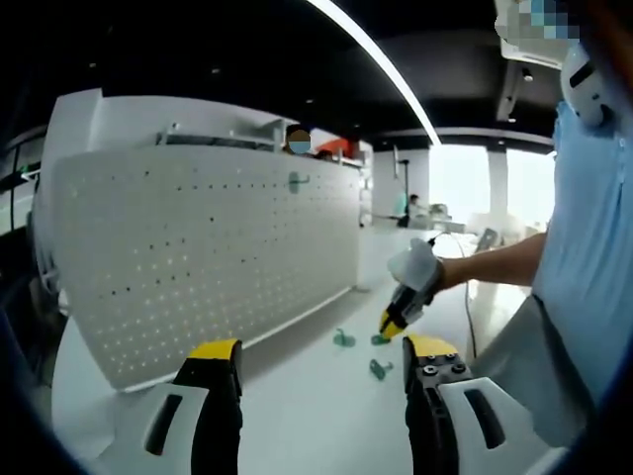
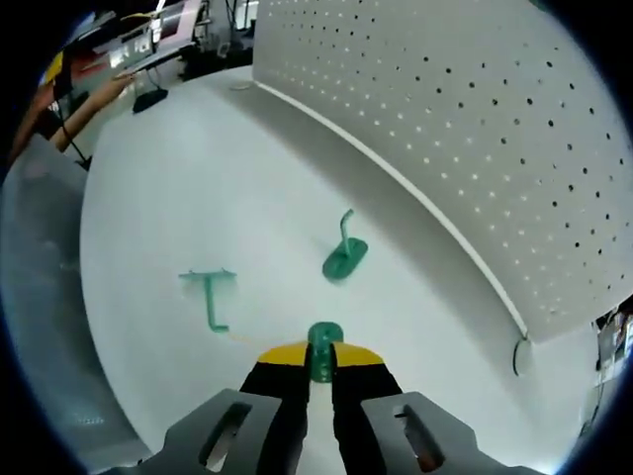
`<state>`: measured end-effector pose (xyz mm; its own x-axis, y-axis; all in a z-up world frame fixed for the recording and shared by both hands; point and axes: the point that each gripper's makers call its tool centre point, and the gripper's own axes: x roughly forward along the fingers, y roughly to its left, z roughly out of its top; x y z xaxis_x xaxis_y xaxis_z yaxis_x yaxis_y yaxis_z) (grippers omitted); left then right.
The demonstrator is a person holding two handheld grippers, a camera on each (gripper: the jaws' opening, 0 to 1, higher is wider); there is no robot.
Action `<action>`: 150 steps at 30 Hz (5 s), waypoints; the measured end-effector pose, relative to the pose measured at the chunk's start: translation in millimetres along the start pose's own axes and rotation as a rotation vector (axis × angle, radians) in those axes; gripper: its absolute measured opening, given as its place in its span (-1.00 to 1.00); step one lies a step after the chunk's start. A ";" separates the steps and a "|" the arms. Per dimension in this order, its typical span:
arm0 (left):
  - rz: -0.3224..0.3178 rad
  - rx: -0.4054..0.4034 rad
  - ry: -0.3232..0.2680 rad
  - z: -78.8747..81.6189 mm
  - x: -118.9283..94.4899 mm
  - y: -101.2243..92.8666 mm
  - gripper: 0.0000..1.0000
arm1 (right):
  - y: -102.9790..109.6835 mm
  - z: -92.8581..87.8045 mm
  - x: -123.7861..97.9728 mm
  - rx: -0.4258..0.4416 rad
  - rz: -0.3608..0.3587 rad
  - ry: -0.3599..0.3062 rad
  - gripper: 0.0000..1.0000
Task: Insert the hook assembly into the mounting plate slot until the hook locks in place.
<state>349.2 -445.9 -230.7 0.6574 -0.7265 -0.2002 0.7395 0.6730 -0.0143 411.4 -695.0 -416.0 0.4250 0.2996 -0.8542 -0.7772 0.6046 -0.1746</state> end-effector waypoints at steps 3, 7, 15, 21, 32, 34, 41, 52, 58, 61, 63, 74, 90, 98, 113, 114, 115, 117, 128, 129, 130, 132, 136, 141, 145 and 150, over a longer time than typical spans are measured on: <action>0.000 0.000 0.001 -0.5 -0.5 0.0 0.35 | 0.1 -0.8 0.9 0.003 0.003 0.003 -0.92; 0.002 -0.003 0.001 -1.4 -1.6 0.0 0.35 | 0.0 -0.9 1.0 0.003 0.005 0.005 -0.94; 0.002 -0.002 -0.003 0.1 -1.8 -0.2 0.34 | 0.0 0.0 -0.4 0.007 0.006 -0.002 -0.97; -0.001 0.000 -0.001 0.5 -0.9 -1.3 0.33 | -1.5 -1.3 -1.7 0.015 0.002 -0.007 -0.97; -0.007 0.006 0.000 3.0 1.6 -2.7 0.33 | -9.9 3.6 -8.4 0.039 -0.023 -0.044 -0.98; -0.008 0.007 0.000 3.5 1.8 -3.1 0.33 | -10.9 4.8 -9.2 0.042 -0.025 -0.050 -0.98; -0.008 0.010 0.003 3.8 1.5 -3.8 0.33 | -15.6 12.9 -14.9 0.061 -0.044 -0.094 -0.98; -0.007 0.018 -0.001 7.5 0.9 -5.0 0.33 | -28.5 30.7 -29.3 0.086 -0.105 -0.189 -0.98; -0.006 0.021 -0.003 8.9 0.9 -5.0 0.33 | -39.0 47.2 -42.6 0.098 -0.157 -0.275 -0.98; -0.007 0.023 -0.002 9.0 0.8 -4.9 0.33 | -43.0 54.5 -49.5 0.104 -0.180 -0.315 -0.98; -0.007 0.024 -0.003 9.4 0.8 -5.1 0.33 | -45.4 57.1 -51.8 0.104 -0.194 -0.329 -0.98; -0.007 0.026 -0.005 11.1 1.0 -4.6 0.33 | -57.6 73.3 -72.2 0.115 -0.261 -0.432 -0.98; 0.001 0.033 -0.010 15.7 0.7 -5.2 0.34 | -75.8 98.1 -115.5 0.145 -0.367 -0.593 -0.98; -0.003 0.037 -0.008 16.2 1.3 -6.6 0.34 | -86.1 114.4 -142.4 0.153 -0.418 -0.685 -0.98; -0.004 0.035 -0.008 15.9 0.6 -6.8 0.33 | -103.0 143.4 -183.9 0.151 -0.512 -0.833 -0.98; -0.004 0.035 -0.008 16.0 0.5 -6.8 0.33 | -104.1 144.9 -187.5 0.149 -0.521 -0.846 -0.98; -0.004 0.034 -0.009 16.0 0.5 -7.0 0.33 | -104.8 145.6 -189.5 0.150 -0.525 -0.852 -0.99; -0.004 0.035 -0.008 15.7 0.4 -6.9 0.33 | -107.2 148.5 -196.3 0.151 -0.538 -0.878 -0.99; -0.007 0.035 -0.011 15.2 -0.1 -8.4 0.33 | -115.1 167.9 -221.9 0.148 -0.571 -0.968 -0.99; -0.007 0.035 -0.010 15.0 -0.3 -8.3 0.33 | -116.3 170.0 -224.4 0.146 -0.576 -0.977 -0.99; -0.006 0.035 -0.011 15.0 -0.4 -8.1 0.33 | -117.1 171.3 -225.9 0.146 -0.579 -0.981 -0.99; -0.005 0.033 -0.012 14.7 -0.7 -7.7 0.33 | -119.0 174.6 -230.0 0.146 -0.587 -0.996 -0.99; -0.004 0.029 -0.012 13.3 -0.7 -6.9 0.32 | -124.4 180.4 -238.3 0.143 -0.611 -1.026 -0.99; -0.006 0.025 -0.010 12.1 0.0 -7.0 0.32 | -135.2 185.5 -245.5 0.164 -0.634 -1.053 -0.99; -0.004 0.024 -0.006 11.1 -0.1 -5.9 0.32 | -142.6 191.2 -252.3 0.176 -0.654 -1.075 -0.99; -0.003 0.021 -0.006 11.3 0.2 -4.9 0.32 | -153.4 199.3 -258.9 0.198 -0.674 -1.112 -0.99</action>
<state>347.3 -450.9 -219.6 0.6557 -0.7296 -0.1942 0.7446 0.6675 0.0059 513.1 -718.2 -70.5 0.9267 0.2850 0.2449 -0.2236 0.9421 -0.2500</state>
